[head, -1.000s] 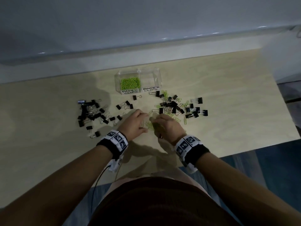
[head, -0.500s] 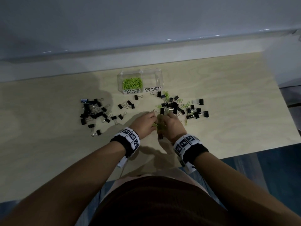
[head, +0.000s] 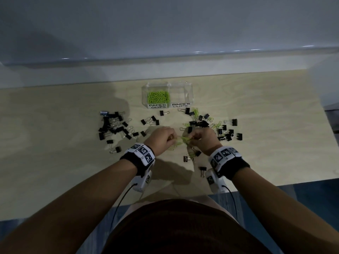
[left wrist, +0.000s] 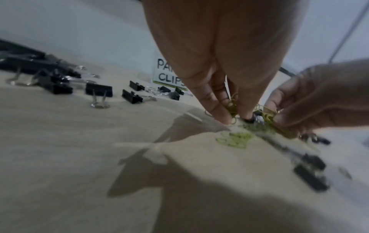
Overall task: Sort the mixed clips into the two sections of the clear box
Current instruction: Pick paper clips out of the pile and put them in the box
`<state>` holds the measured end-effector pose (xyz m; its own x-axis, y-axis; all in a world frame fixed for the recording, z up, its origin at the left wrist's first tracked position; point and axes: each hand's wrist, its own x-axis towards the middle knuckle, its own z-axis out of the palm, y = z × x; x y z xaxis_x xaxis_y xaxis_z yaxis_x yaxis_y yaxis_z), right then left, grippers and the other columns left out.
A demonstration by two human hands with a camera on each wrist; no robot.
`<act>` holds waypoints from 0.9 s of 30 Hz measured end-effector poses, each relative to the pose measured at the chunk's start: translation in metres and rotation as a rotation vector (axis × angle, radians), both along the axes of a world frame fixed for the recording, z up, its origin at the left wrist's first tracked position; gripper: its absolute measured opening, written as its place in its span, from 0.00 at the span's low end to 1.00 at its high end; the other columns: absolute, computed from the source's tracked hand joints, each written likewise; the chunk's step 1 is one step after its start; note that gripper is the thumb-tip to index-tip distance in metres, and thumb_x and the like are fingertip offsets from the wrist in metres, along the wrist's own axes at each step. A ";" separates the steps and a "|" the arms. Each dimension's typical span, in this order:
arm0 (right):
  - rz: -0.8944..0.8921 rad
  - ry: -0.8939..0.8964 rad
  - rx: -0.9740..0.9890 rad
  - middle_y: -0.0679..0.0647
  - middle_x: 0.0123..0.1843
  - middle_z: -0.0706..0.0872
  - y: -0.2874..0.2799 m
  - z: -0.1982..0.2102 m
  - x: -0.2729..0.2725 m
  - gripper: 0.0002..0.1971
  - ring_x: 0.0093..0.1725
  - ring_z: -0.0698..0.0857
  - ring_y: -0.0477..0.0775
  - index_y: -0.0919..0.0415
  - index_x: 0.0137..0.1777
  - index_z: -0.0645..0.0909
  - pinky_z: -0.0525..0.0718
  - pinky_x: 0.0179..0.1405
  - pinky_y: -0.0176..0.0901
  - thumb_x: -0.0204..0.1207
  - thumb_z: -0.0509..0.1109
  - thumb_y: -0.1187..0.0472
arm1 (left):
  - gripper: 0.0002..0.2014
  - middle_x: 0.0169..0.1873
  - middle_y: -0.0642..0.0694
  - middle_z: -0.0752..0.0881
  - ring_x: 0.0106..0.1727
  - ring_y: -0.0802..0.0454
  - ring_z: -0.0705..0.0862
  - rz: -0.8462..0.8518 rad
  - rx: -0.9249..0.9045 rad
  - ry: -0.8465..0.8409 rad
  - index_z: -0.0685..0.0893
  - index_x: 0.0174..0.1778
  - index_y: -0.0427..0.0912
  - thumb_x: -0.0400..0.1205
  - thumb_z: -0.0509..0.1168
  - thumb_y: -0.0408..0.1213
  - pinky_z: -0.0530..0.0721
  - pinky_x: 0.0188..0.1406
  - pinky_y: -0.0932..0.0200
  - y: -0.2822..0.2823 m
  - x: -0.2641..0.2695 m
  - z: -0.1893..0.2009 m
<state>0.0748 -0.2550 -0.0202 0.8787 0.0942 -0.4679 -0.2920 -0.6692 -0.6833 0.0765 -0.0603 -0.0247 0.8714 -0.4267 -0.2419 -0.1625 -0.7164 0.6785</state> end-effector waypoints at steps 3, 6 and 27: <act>-0.125 0.018 0.174 0.54 0.35 0.88 0.006 0.011 0.018 0.08 0.33 0.85 0.47 0.62 0.37 0.87 0.87 0.39 0.41 0.65 0.76 0.75 | 0.05 0.43 0.45 0.88 0.43 0.51 0.85 0.205 -0.163 0.049 0.85 0.47 0.39 0.78 0.69 0.36 0.85 0.48 0.55 0.008 0.016 0.007; -0.192 0.013 0.320 0.54 0.30 0.87 0.021 0.025 0.045 0.11 0.31 0.84 0.52 0.60 0.33 0.86 0.88 0.36 0.47 0.66 0.75 0.77 | 0.06 0.42 0.45 0.88 0.43 0.52 0.85 0.373 -0.242 0.022 0.85 0.48 0.39 0.77 0.70 0.36 0.85 0.47 0.58 0.019 0.044 0.016; 0.161 -0.268 -0.088 0.56 0.42 0.91 0.055 0.047 0.104 0.06 0.41 0.88 0.50 0.61 0.44 0.88 0.87 0.50 0.42 0.70 0.72 0.70 | 0.15 0.57 0.45 0.87 0.56 0.54 0.84 0.417 -0.136 -0.095 0.83 0.62 0.39 0.79 0.67 0.29 0.80 0.60 0.63 0.042 0.066 0.035</act>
